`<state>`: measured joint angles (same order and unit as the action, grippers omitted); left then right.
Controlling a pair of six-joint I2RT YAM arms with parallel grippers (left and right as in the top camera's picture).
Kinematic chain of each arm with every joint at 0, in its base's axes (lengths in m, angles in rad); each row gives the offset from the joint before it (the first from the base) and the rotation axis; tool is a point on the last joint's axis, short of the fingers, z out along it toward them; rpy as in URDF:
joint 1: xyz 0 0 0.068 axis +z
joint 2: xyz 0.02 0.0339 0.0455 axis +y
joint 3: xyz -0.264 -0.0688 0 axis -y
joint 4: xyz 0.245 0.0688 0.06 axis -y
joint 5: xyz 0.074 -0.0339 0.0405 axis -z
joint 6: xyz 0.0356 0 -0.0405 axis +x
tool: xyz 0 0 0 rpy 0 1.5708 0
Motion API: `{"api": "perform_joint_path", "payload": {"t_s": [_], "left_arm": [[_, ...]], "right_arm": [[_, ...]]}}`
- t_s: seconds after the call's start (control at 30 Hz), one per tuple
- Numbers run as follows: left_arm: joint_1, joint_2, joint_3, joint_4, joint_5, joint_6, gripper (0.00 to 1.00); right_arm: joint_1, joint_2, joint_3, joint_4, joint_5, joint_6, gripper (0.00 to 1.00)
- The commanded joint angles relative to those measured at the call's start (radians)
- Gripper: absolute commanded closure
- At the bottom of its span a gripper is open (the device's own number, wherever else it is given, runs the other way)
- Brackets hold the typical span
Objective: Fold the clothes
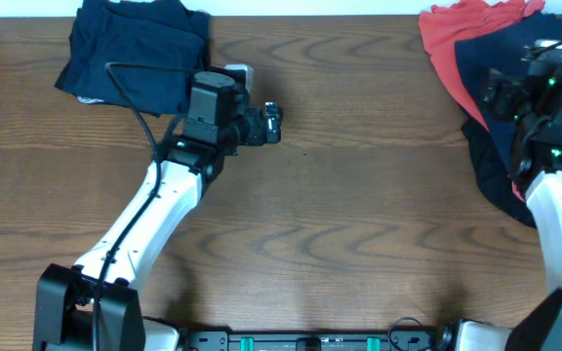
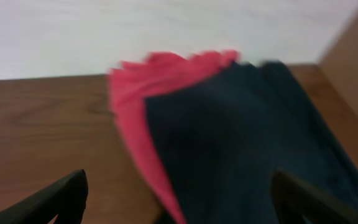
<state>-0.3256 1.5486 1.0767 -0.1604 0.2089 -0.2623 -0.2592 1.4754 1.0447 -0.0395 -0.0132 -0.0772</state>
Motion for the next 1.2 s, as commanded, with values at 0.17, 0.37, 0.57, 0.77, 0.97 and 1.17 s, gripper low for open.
{"api": "perform_joint_path", "payload": {"t_s": [0.17, 0.37, 0.57, 0.77, 0.97, 1.17], "left_arm": [[-0.034, 0.058, 0.016, -0.003, -0.068, -0.001, 0.02], [-0.042, 0.117, 0.016, -0.009, -0.063, -0.002, 0.02], [-0.047, 0.143, 0.016, -0.017, -0.064, -0.002, 0.02], [-0.047, 0.146, 0.016, -0.017, -0.064, -0.002, 0.02], [-0.047, 0.146, 0.016, -0.017, -0.064, -0.002, 0.02], [-0.047, 0.146, 0.016, -0.017, -0.064, -0.002, 0.02]], "right_arm": [[-0.125, 0.135, 0.019, -0.002, 0.059, 0.098, 0.12], [-0.144, 0.242, 0.019, -0.076, 0.025, 0.129, 0.14], [-0.132, 0.278, 0.019, -0.122, -0.081, 0.061, 0.15], [-0.130, 0.278, 0.019, -0.153, -0.080, -0.014, 0.22], [-0.127, 0.305, 0.014, -0.153, -0.080, -0.026, 0.24], [-0.128, 0.372, 0.014, -0.141, -0.061, -0.026, 0.30]]}}
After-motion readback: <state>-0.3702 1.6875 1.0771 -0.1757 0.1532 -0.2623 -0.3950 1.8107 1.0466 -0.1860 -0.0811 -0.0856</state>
